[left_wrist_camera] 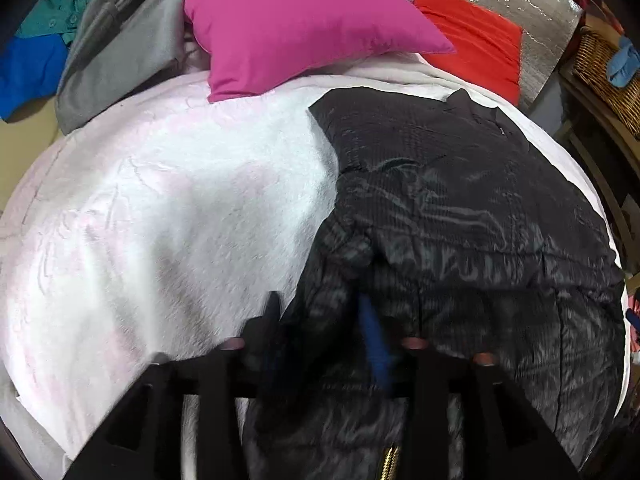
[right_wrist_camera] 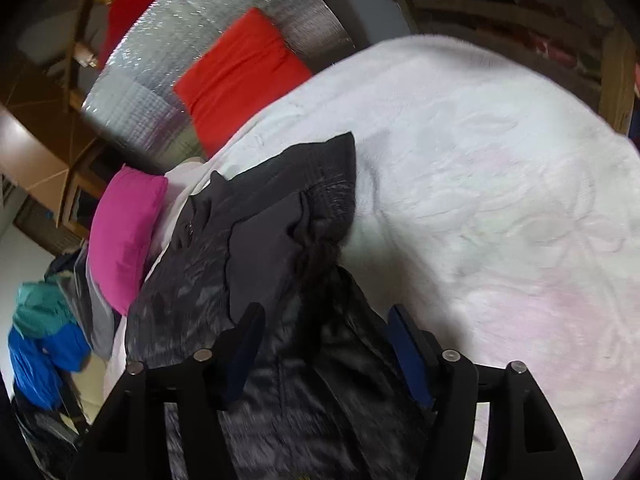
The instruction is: Fold large clothes
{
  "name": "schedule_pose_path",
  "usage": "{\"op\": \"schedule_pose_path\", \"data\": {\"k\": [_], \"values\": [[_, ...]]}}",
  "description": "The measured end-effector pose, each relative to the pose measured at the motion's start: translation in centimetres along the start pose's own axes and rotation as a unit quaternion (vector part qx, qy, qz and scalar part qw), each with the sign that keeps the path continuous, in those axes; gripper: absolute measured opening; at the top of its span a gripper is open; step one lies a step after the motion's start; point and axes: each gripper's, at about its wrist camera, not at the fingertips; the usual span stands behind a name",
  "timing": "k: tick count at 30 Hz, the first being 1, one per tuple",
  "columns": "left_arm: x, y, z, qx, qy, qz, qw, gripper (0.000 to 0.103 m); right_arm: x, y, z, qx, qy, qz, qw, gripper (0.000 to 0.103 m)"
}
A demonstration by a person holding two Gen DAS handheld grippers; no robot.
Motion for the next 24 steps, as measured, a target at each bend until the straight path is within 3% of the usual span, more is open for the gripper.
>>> {"op": "schedule_pose_path", "data": {"k": [4,7,13,24], "values": [[-0.5,1.3,-0.8,-0.017,0.009,0.002,0.9998,0.065,-1.3,-1.3,-1.6,0.009,0.016,-0.009,1.0,0.071],[-1.8,2.5,-1.7,-0.041,0.011,-0.023,0.9988,0.065,-2.1,-1.6,-2.9,0.02,0.023,-0.001,1.0,0.071],[-4.3,4.1,-4.8,-0.03,-0.009,-0.01,0.9995,0.065,-4.9,-1.2,-6.1,-0.02,0.02,-0.013,1.0,0.074],[-6.8,5.8,-11.2,-0.019,-0.01,-0.001,0.9998,0.065,-8.3,-2.8,-11.5,-0.016,0.028,-0.017,0.999,0.074]]}}
Point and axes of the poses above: each gripper's, at about its wrist camera, not at the fingertips, and x roughly the way its jaws point, y to its left, z to its top, and after that the axes turned 10 degrees about -x, right-handed
